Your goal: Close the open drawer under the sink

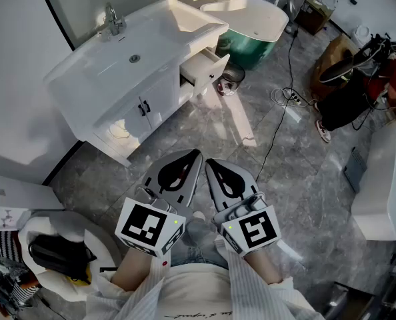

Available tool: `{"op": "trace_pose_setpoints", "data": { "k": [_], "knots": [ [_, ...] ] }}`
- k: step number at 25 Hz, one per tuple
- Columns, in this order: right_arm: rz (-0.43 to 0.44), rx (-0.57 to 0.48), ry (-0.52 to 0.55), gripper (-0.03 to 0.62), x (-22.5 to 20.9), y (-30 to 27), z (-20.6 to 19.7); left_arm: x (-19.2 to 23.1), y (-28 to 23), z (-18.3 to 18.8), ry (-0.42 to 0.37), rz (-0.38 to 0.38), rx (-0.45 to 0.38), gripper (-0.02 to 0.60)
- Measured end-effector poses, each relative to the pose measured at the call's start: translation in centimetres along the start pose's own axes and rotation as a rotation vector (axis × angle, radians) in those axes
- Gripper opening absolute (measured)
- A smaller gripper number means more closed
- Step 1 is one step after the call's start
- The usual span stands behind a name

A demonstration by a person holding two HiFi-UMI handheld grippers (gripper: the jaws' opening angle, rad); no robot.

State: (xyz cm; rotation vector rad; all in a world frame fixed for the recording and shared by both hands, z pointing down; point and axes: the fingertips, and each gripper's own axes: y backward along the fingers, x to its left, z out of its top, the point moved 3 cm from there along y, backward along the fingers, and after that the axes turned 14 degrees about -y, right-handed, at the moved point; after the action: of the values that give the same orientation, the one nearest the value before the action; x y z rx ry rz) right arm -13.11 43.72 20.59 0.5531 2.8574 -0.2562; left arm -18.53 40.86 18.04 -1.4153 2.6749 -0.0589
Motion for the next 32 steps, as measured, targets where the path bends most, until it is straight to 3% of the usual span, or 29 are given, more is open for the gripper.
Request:
{"op": "trace_pose_setpoints", "data": {
  "k": [12, 20, 32],
  "knots": [
    [0.009, -0.010, -0.022, 0.009, -2.1, 1.1, -0.1, -1.8, -1.8, 0.0, -0.008, -0.013, 0.005, 0.017],
    [0.016, -0.004, -0.013, 0.009, -3.6, 2.7, -0.4, -3.3, -2.1, -0.5, 0.012, 0.017, -0.002, 0.017],
    [0.015, 0.026, -0.054, 0.009, -7.7, -1.6, -0.4, 0.3, -6.6, -1.8, 0.026, 0.030, 0.031, 0.017]
  ]
}}
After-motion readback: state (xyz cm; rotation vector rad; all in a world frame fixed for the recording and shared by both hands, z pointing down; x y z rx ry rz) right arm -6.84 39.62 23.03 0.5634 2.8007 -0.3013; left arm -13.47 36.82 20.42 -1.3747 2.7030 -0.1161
